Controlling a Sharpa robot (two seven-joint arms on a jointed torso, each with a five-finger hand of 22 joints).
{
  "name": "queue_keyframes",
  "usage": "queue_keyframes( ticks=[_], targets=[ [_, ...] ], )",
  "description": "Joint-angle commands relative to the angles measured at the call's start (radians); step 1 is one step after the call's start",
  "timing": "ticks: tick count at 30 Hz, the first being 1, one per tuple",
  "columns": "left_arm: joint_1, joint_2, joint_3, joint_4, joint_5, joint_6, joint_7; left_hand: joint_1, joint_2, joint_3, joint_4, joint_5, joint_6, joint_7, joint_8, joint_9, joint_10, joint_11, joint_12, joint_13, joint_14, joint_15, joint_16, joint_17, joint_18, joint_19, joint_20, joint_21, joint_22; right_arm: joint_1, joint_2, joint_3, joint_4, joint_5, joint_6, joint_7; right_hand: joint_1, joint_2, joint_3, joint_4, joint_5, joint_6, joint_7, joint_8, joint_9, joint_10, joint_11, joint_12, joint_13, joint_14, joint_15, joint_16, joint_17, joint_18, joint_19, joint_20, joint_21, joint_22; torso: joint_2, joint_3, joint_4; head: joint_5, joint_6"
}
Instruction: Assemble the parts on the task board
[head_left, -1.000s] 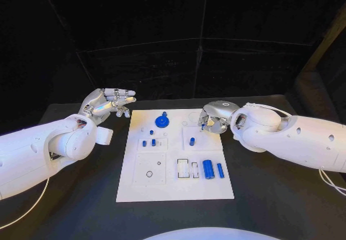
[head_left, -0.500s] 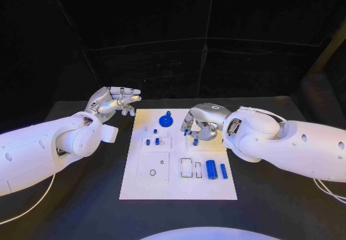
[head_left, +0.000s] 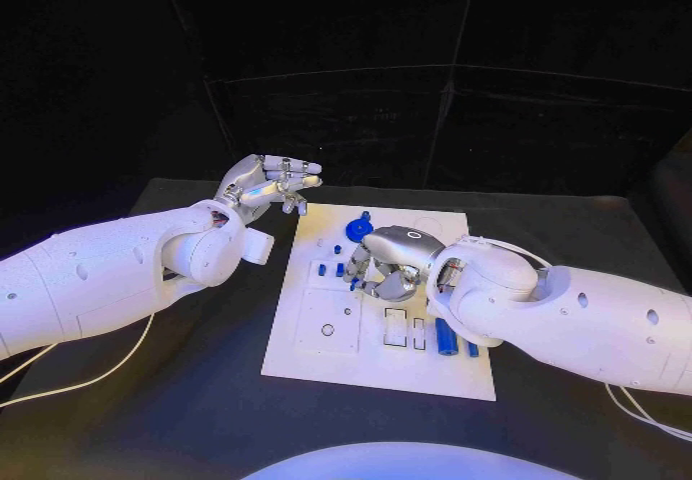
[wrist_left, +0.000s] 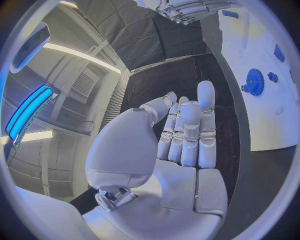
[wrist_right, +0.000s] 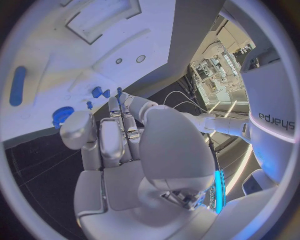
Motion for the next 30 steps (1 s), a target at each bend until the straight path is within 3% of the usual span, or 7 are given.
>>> queue_keyframes(
  ticks=[1, 12, 30],
  targets=[
    [0.001, 0.003, 0.001, 0.000, 0.015, -0.019, 0.011, 0.003, 0.009, -0.004, 0.000, -0.003, 0.003, 0.001, 0.004, -0.001, -0.004, 0.002, 0.007, 0.001, -0.006, 0.000, -0.006, 0.000, 0.013, -0.007, 0.002, -0.005, -0.002, -0.016, 0.022, -0.007, -0.022, -0.010, -0.002, 0.016, -0.008, 0.000, 0.006, -0.001, 0.002, 0.006, 0.001, -0.003, 0.002, 0.006, 0.004, -0.003, 0.002, 0.025, -0.004, 0.005, 0.000, 0.001, 0.006, 0.001, 0.007, 0.001, 0.001, 0.0001, 0.0008, 0.015, -0.008],
    [0.002, 0.005, 0.001, 0.001, 0.032, -0.027, 0.016, 0.003, 0.009, -0.004, -0.001, -0.003, 0.003, 0.001, 0.004, -0.001, -0.005, 0.002, 0.007, 0.001, -0.006, 0.000, -0.005, 0.000, 0.013, -0.007, 0.002, -0.006, -0.002, -0.039, 0.060, -0.013, -0.062, -0.046, 0.011, 0.009, -0.009, 0.000, 0.006, -0.001, 0.002, 0.006, 0.001, -0.003, 0.002, 0.006, 0.004, -0.003, 0.002, 0.025, -0.004, 0.005, 0.000, 0.001, 0.006, 0.001, 0.007, 0.002, 0.001, 0.0009, -0.0017, 0.042, -0.026],
    [0.002, 0.007, 0.001, -0.003, 0.034, -0.019, 0.011, 0.004, 0.010, -0.004, -0.001, -0.003, 0.002, 0.002, 0.004, -0.001, -0.006, 0.002, 0.008, 0.001, -0.006, 0.000, -0.006, -0.001, 0.013, -0.007, 0.002, -0.006, -0.002, -0.042, 0.066, -0.015, -0.069, -0.074, 0.057, -0.002, -0.011, 0.000, 0.006, -0.001, 0.002, 0.005, 0.001, -0.004, 0.002, 0.005, 0.004, -0.003, 0.002, 0.025, -0.004, 0.005, 0.000, 0.001, 0.005, 0.001, 0.007, 0.001, 0.001, 0.0026, -0.0022, 0.056, -0.043]
  ],
)
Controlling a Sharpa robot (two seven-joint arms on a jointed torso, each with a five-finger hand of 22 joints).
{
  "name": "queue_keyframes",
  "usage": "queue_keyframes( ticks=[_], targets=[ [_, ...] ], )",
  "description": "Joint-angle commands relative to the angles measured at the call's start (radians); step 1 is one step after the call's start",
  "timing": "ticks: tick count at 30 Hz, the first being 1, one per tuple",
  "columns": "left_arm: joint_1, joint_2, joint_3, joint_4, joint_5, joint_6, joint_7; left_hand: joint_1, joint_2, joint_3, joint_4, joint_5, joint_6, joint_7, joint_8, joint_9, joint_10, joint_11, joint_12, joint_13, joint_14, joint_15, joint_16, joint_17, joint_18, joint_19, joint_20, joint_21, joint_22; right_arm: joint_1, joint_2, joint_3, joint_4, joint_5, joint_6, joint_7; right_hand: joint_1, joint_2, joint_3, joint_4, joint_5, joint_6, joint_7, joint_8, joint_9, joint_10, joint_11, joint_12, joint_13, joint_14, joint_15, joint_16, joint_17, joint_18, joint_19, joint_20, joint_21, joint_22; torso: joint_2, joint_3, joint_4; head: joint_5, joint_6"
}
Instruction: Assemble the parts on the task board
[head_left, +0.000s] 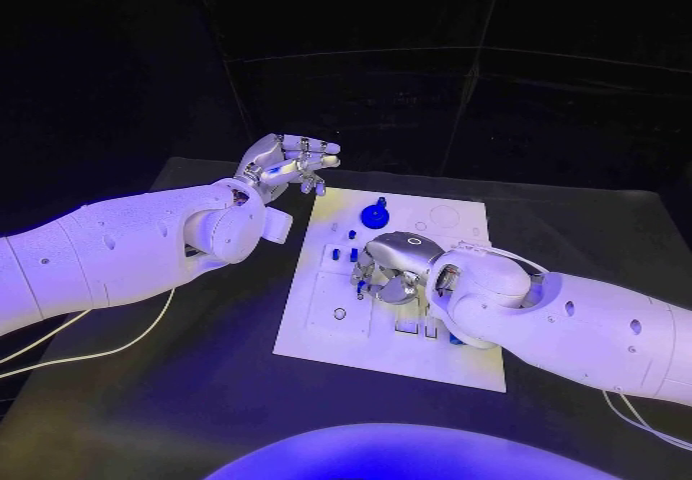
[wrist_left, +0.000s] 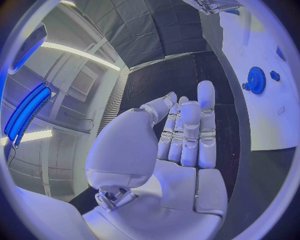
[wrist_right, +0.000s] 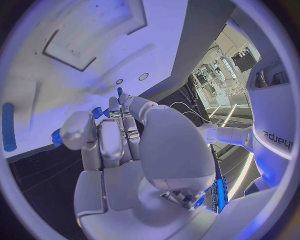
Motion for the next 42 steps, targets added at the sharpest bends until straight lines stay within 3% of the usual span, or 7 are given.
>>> queue_keyframes(
  ticks=[1, 11, 33, 42],
  targets=[
    [0.002, 0.001, 0.001, -0.001, 0.006, 0.004, 0.009, 0.000, 0.006, -0.005, -0.001, -0.003, 0.002, 0.002, 0.003, -0.002, -0.007, 0.002, 0.003, 0.001, -0.007, 0.000, -0.006, -0.001, 0.013, -0.007, 0.003, -0.007, -0.002, 0.000, 0.001, 0.000, 0.005, -0.016, 0.035, 0.004, -0.011, 0.000, 0.007, -0.001, 0.004, 0.006, 0.001, -0.004, 0.001, 0.005, 0.004, -0.003, 0.001, 0.025, -0.004, 0.006, 0.000, 0.001, 0.005, 0.001, 0.004, 0.001, 0.000, 0.0006, 0.0004, 0.001, -0.002],
    [0.002, 0.002, 0.001, -0.007, 0.006, 0.004, 0.007, 0.000, 0.006, -0.006, -0.001, -0.003, 0.001, 0.002, 0.003, -0.002, -0.008, 0.003, 0.003, 0.001, -0.007, 0.001, -0.006, -0.002, 0.013, -0.007, 0.003, -0.007, -0.002, 0.000, 0.005, 0.000, 0.002, -0.016, 0.056, 0.006, -0.011, -0.001, 0.007, -0.001, 0.004, 0.006, 0.001, -0.004, 0.001, 0.005, 0.004, -0.003, 0.001, 0.025, -0.004, 0.006, 0.000, 0.001, 0.005, 0.001, 0.004, 0.001, 0.000, -0.0009, 0.0007, 0.004, -0.006],
    [0.002, 0.004, 0.000, -0.011, 0.006, 0.008, 0.002, 0.000, 0.006, -0.008, -0.001, -0.003, 0.000, 0.003, 0.003, -0.002, -0.010, 0.004, 0.004, 0.001, -0.007, 0.001, -0.007, -0.003, 0.013, -0.007, 0.003, -0.008, -0.003, 0.000, 0.004, 0.000, 0.001, -0.037, 0.070, -0.010, -0.012, -0.001, 0.007, -0.001, 0.004, 0.006, 0.001, -0.004, 0.001, 0.005, 0.004, -0.004, 0.001, 0.025, -0.004, 0.006, 0.000, 0.001, 0.005, 0.001, 0.004, 0.002, 0.000, -0.0002, 0.0004, 0.007, -0.013],
    [0.002, 0.005, 0.000, -0.011, 0.006, 0.011, 0.000, -0.001, 0.006, -0.008, -0.001, -0.003, -0.001, 0.003, 0.002, -0.002, -0.010, 0.004, 0.004, 0.001, -0.007, 0.001, -0.007, -0.004, 0.013, -0.007, 0.003, -0.008, -0.003, 0.000, 0.018, 0.000, -0.006, -0.059, 0.106, -0.031, -0.013, 0.000, 0.007, -0.002, 0.004, 0.007, 0.001, -0.005, 0.001, 0.005, 0.003, -0.004, 0.001, 0.025, -0.004, 0.005, -0.002, 0.002, 0.005, 0.001, 0.004, 0.001, 0.001, -0.0006, 0.0015, 0.007, -0.015]
  ],
)
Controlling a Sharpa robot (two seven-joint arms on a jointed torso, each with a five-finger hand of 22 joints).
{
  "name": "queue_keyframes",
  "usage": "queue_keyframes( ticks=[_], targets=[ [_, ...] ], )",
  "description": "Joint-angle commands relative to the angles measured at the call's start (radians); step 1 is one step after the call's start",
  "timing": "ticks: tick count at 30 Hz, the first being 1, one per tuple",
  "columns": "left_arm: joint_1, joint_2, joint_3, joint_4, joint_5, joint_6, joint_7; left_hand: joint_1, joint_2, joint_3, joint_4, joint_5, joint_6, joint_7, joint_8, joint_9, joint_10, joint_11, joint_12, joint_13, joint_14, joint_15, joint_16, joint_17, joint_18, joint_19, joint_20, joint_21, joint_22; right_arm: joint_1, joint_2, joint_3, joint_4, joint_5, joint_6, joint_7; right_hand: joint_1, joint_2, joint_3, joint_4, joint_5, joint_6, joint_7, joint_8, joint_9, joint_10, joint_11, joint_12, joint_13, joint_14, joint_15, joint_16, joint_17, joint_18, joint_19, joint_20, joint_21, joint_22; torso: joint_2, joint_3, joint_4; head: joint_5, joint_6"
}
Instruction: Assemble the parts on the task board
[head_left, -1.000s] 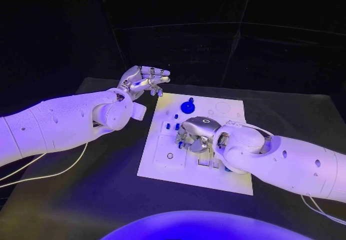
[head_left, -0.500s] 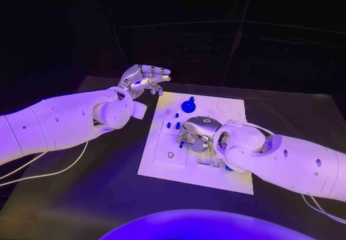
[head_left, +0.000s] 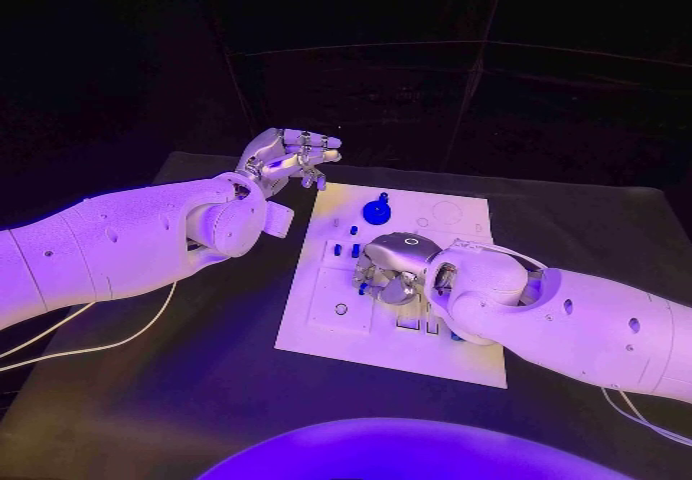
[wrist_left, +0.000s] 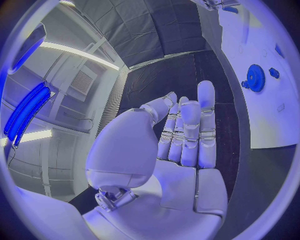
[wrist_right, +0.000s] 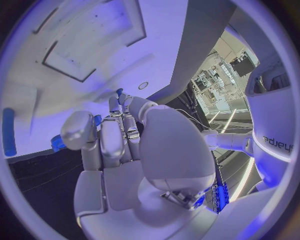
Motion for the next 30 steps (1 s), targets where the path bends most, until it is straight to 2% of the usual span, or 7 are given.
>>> queue_keyframes(
  ticks=[1, 10, 14, 17, 21, 24, 30],
  targets=[
    [0.002, 0.001, 0.000, 0.000, 0.003, 0.011, 0.002, -0.001, 0.006, -0.005, 0.002, -0.003, -0.001, 0.003, 0.002, -0.001, -0.006, 0.000, 0.004, 0.001, -0.007, 0.001, -0.007, -0.002, 0.013, -0.007, 0.003, -0.004, -0.001, 0.001, 0.007, -0.002, -0.003, -0.030, 0.044, -0.022, -0.014, 0.000, 0.005, 0.001, 0.004, 0.005, -0.001, -0.002, 0.002, 0.007, 0.002, -0.004, 0.001, 0.025, -0.004, 0.005, -0.002, 0.002, 0.005, 0.001, 0.004, 0.000, 0.001, -0.0004, 0.0006, 0.000, -0.002],
    [0.002, 0.002, 0.000, 0.000, 0.003, 0.014, 0.000, 0.000, 0.006, -0.005, 0.002, -0.003, -0.001, 0.004, 0.002, -0.002, -0.007, 0.000, 0.004, 0.001, -0.007, 0.001, -0.007, -0.003, 0.013, -0.007, 0.003, -0.004, -0.001, 0.001, 0.008, -0.010, -0.002, -0.048, 0.061, -0.040, -0.024, -0.008, 0.000, 0.000, 0.005, 0.003, 0.000, -0.006, 0.001, 0.004, 0.002, -0.006, 0.001, 0.023, -0.004, 0.002, -0.009, 0.003, 0.001, 0.002, 0.001, -0.006, 0.000, -0.0006, -0.0003, 0.001, -0.006],
    [0.002, 0.001, 0.000, 0.000, 0.003, 0.014, -0.002, 0.000, 0.006, -0.006, 0.002, -0.003, -0.002, 0.004, 0.002, -0.002, -0.008, 0.000, 0.004, 0.000, -0.008, 0.002, -0.008, -0.004, 0.013, -0.007, 0.003, -0.004, -0.001, 0.001, 0.008, -0.011, -0.003, -0.050, 0.051, -0.037, -0.032, -0.012, 0.002, -0.003, 0.005, -0.014, 0.004, -0.019, -0.001, -0.017, 0.008, -0.019, -0.002, 0.014, 0.001, -0.017, -0.041, 0.007, -0.015, 0.004, -0.015, -0.035, 0.000, -0.0001, 0.0005, 0.001, -0.006],
    [0.002, 0.001, 0.000, -0.001, 0.003, 0.015, -0.003, 0.000, 0.006, -0.006, 0.002, -0.003, -0.002, 0.004, 0.002, -0.002, -0.008, 0.000, 0.004, 0.000, -0.008, 0.002, -0.008, -0.004, 0.013, -0.007, 0.003, -0.004, -0.001, 0.001, 0.008, -0.011, -0.004, -0.047, 0.042, -0.030, -0.053, -0.026, -0.008, 0.002, 0.008, -0.034, 0.013, -0.032, -0.002, -0.046, 0.017, -0.035, -0.004, 0.010, 0.009, -0.026, -0.054, 0.008, -0.022, 0.010, -0.022, -0.045, -0.001, -0.0007, 0.0009, 0.002, -0.008],
    [0.002, 0.001, 0.000, -0.001, 0.003, 0.015, -0.006, 0.001, 0.006, -0.006, 0.000, -0.003, -0.003, 0.004, 0.001, -0.002, -0.010, 0.001, 0.005, 0.000, -0.008, 0.002, -0.008, -0.004, 0.013, -0.007, 0.003, -0.005, -0.002, 0.001, 0.007, -0.011, -0.007, -0.031, 0.001, -0.014, -0.112, -0.075, -0.074, 0.024, 0.047, -0.085, 0.022, -0.051, -0.003, -0.143, 0.038, -0.079, -0.003, -0.005, 0.026, -0.065, -0.120, 0.023, -0.059, 0.026, -0.073, -0.133, 0.000, -0.0006, 0.0003, 0.002, -0.008],
    [0.002, 0.002, 0.000, -0.002, 0.004, 0.016, -0.007, 0.001, 0.006, -0.006, 0.000, -0.003, -0.003, 0.004, 0.001, -0.002, -0.010, 0.001, 0.005, 0.000, -0.008, 0.002, -0.008, -0.004, 0.013, -0.007, 0.003, -0.005, -0.002, 0.001, 0.003, -0.011, -0.005, -0.023, -0.044, -0.003, -0.110, -0.076, -0.129, 0.027, 0.048, -0.130, 0.019, -0.048, -0.001, -0.184, 0.038, -0.074, 0.001, -0.015, 0.025, -0.089, -0.157, 0.030, -0.074, 0.029, -0.099, -0.172, 0.000, 0.0009, -0.0012, 0.002, -0.006],
    [0.002, 0.002, 0.000, -0.002, 0.004, 0.018, -0.014, 0.003, 0.006, -0.007, -0.001, -0.003, -0.007, 0.006, 0.000, -0.003, -0.014, 0.002, 0.006, 0.000, -0.009, 0.003, -0.009, -0.007, 0.013, -0.007, 0.004, -0.006, -0.002, 0.001, -0.025, -0.011, 0.019, -0.002, -0.117, 0.018, -0.096, -0.065, -0.166, 0.027, 0.058, -0.145, 0.020, -0.047, 0.000, -0.194, 0.038, -0.052, 0.004, -0.008, 0.024, -0.081, -0.149, 0.030, -0.068, 0.028, -0.102, -0.174, -0.001, -0.0008, 0.0003, -0.003, -0.001]
  ],
)
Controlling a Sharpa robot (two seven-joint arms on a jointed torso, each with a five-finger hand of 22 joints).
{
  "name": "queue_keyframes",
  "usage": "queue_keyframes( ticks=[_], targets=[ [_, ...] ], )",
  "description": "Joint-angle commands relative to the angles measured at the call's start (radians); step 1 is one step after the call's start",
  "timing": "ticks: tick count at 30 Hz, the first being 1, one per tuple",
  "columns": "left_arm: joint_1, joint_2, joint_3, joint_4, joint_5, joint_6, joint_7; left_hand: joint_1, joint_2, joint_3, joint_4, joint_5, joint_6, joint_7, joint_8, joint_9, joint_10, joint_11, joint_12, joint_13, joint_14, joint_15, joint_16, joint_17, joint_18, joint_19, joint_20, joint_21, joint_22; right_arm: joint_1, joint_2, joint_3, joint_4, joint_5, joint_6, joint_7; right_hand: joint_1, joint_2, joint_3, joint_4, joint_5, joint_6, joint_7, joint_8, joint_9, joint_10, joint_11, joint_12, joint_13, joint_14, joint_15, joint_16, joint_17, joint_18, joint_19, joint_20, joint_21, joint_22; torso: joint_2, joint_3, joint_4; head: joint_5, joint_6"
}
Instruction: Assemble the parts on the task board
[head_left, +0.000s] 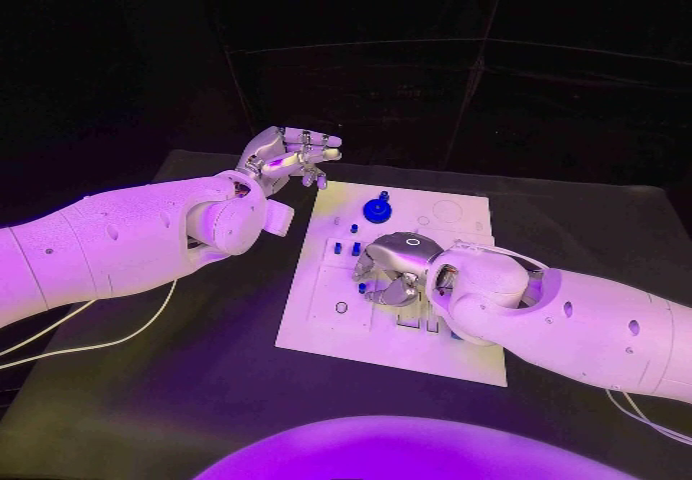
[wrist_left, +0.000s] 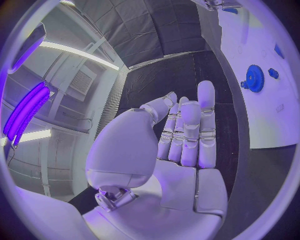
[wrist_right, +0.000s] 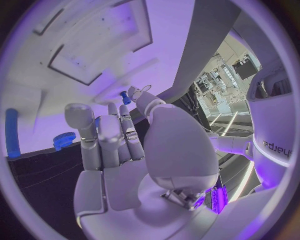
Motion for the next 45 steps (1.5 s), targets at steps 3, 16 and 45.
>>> queue_keyframes(
  ticks=[3, 16, 45],
  targets=[
    [0.002, 0.000, 0.000, 0.000, 0.004, 0.014, -0.006, 0.003, 0.006, -0.007, -0.001, -0.003, -0.004, 0.002, -0.001, -0.001, -0.007, 0.002, 0.006, 0.000, -0.005, -0.001, -0.004, -0.001, 0.013, -0.004, 0.001, -0.006, -0.002, 0.002, -0.039, 0.001, 0.038, 0.037, -0.130, 0.040, 0.010, 0.018, -0.014, 0.000, 0.009, -0.009, 0.003, 0.001, 0.002, -0.007, 0.001, 0.014, 0.002, 0.001, -0.001, 0.007, 0.005, 0.013, 0.002, -0.003, -0.003, 0.003, -0.002, -0.0006, -0.0009, -0.005, 0.006],
    [0.002, -0.002, 0.000, -0.001, 0.004, 0.015, -0.006, 0.004, 0.006, -0.008, -0.002, -0.003, -0.005, 0.003, -0.001, -0.002, -0.008, 0.003, 0.006, 0.000, -0.007, -0.001, -0.006, -0.004, 0.013, -0.004, 0.001, -0.007, -0.002, 0.071, -0.206, 0.008, 0.137, 0.128, -0.091, -0.026, 0.010, 0.021, -0.065, 0.014, -0.026, -0.051, -0.012, -0.003, -0.001, -0.006, -0.010, 0.049, -0.001, 0.002, -0.009, 0.004, -0.010, 0.014, 0.009, -0.008, -0.011, -0.008, -0.003, -0.0008, -0.0017, -0.053, 0.042],
    [0.001, 0.018, 0.000, -0.012, 0.004, 0.025, -0.009, 0.010, 0.009, -0.007, -0.005, -0.003, -0.004, 0.002, 0.000, -0.001, -0.009, 0.002, 0.010, 0.000, -0.008, 0.000, -0.006, -0.006, 0.013, -0.004, 0.001, -0.008, -0.003, 0.118, -0.258, 0.008, 0.074, 0.062, 0.100, -0.087, 0.122, 0.077, -0.300, 0.085, 0.007, -0.068, -0.026, 0.007, 0.005, -0.058, -0.013, 0.156, 0.000, -0.001, -0.010, -0.007, -0.050, 0.017, 0.014, -0.009, -0.046, -0.053, 0.000, -0.0010, 0.0008, -0.080, 0.058]
  ],
)
